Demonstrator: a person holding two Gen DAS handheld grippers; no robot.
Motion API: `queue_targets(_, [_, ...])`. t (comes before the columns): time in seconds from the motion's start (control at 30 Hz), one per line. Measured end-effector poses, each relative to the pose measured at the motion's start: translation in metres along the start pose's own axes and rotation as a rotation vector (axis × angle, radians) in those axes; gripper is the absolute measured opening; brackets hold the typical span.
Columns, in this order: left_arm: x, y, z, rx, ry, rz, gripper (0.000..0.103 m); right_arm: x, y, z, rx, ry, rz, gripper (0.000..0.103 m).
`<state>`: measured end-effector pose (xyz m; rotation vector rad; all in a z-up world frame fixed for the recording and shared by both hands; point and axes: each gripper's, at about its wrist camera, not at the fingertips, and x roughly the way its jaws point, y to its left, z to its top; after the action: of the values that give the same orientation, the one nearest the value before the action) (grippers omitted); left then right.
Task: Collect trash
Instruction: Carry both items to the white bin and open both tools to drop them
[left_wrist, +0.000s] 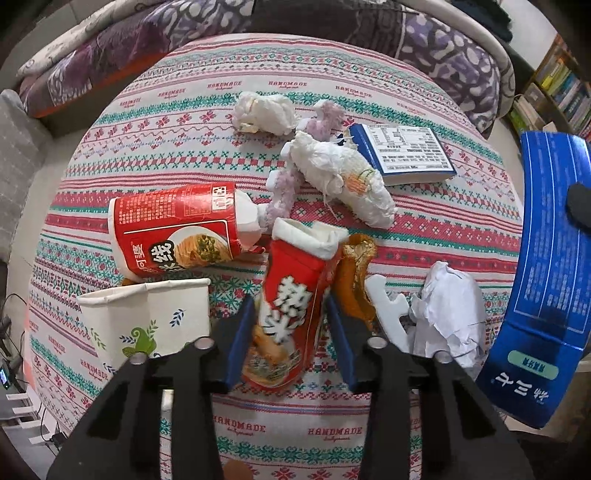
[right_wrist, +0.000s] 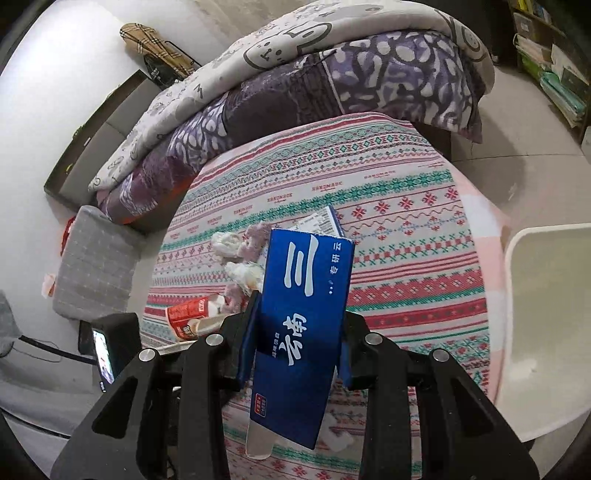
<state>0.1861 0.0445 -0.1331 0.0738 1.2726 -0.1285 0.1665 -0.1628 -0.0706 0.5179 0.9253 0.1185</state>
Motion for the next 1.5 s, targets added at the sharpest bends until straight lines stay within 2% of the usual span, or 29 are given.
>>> queue_targets(0.13, [-0.009, -0.002, 0.0, -0.007, -0.039, -0.021, 0.027, -0.007, 0.001, -0.004, -0.022, -0.013, -0.018, 0.033])
queue_targets(0.27, [-0.026, -0.005, 0.003, -0.015, -0.112, -0.021, 0.027, -0.016, 0.003, -0.007, -0.055, -0.043, -0.043, 0.033])
queue_targets(0.43, [-0.058, -0.018, 0.008, -0.027, -0.233, -0.01, 0.027, -0.037, 0.009, -0.011, -0.113, -0.133, -0.077, 0.033])
queue_targets(0.7, [-0.101, -0.044, 0.009, -0.045, -0.402, 0.006, 0.027, -0.079, 0.008, -0.014, -0.168, -0.325, -0.142, 0.033])
queue_targets(1.03, [-0.133, -0.09, -0.001, 0.005, -0.573, 0.054, 0.027, -0.117, -0.02, -0.015, -0.176, -0.435, -0.232, 0.033])
queue_targets(1.27, [-0.14, -0.122, -0.01, 0.049, -0.621, 0.031, 0.027, -0.136, -0.049, -0.016, -0.135, -0.452, -0.263, 0.033])
queue_targets(1.5, [-0.138, -0.153, -0.018, 0.105, -0.626, 0.003, 0.027, -0.151, -0.076, -0.015, -0.079, -0.458, -0.29, 0.033])
